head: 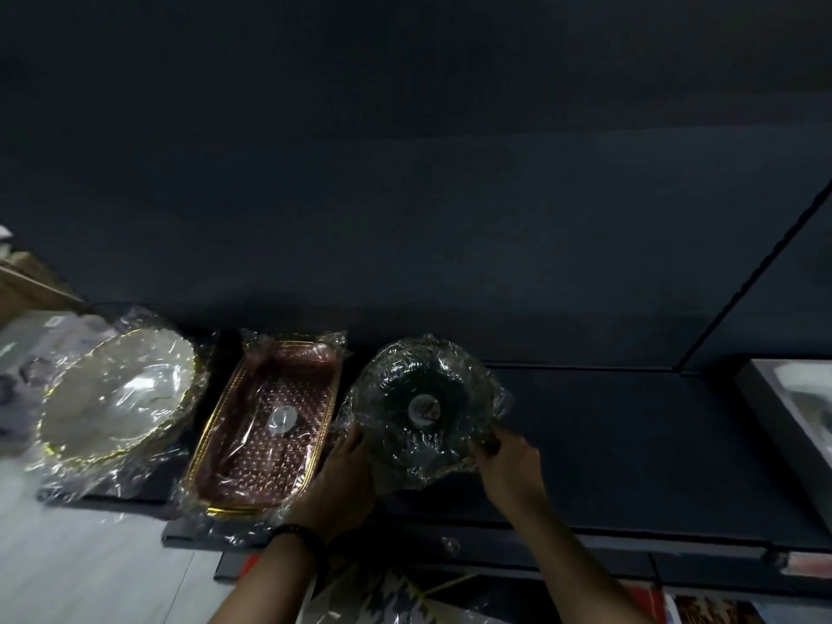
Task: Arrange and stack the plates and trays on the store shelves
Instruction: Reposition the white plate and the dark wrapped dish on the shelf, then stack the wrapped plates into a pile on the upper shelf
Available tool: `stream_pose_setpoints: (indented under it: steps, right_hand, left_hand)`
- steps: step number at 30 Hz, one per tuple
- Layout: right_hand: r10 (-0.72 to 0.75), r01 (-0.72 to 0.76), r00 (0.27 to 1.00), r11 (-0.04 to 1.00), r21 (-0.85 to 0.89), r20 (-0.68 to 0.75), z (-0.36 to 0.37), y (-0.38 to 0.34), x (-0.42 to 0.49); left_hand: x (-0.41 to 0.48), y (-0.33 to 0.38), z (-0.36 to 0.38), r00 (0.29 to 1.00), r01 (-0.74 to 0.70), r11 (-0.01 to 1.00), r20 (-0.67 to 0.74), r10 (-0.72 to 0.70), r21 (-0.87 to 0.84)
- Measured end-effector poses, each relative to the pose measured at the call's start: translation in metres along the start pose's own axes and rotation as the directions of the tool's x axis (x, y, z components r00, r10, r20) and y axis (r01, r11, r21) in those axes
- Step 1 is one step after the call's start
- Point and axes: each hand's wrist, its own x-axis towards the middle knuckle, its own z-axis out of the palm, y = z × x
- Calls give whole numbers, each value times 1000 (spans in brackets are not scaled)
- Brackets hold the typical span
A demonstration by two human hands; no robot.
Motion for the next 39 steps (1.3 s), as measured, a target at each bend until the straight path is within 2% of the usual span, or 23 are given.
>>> stream_pose_setpoints:
  steps: [3,6,11,14,19,25,28,30,36,39]
  right_hand:
    - [5,-5,1000,1000,3,1,3,-5,1]
    - [45,-44,999,999,32,-6,0,-3,-4]
    - [96,-99,980,995,-6,-173,3,8,-35]
    - [123,-121,991,992,24,-58,11,14,-66]
    - [195,-204,962,979,29,191,46,16,-136]
    - [356,-278,889,919,-281,286,99,31,-187]
    - [394,-273,854,896,-351,340,119,37,-202]
    - [394,-260,841,895,-362,371,131,45,-212]
    - [383,-170,795,885,-434,471,163,106,-218]
    - [377,-118,758,882,-457,532,177,152,-209]
  left_hand:
    - [-8,6,-16,993,6,984,-119,-28,-179]
    - [-32,52,-59,993,9,976,-113,-34,-216]
    - [-83,62,-53,975,-16,965,-220,-43,-262]
    - [-122,53,-39,989,68,931,-97,-110,-359]
    - [-155,18,-3,979,57,951,205,7,-303]
    - [-168,-1,10,879,-25,974,459,129,-225]
    - [-173,-16,27,831,-113,985,531,167,-134]
    - [-178,-21,36,815,-96,990,562,139,-105]
    - [-209,-35,94,835,157,958,550,0,-240]
    - [-222,-37,144,834,231,951,545,-85,-204]
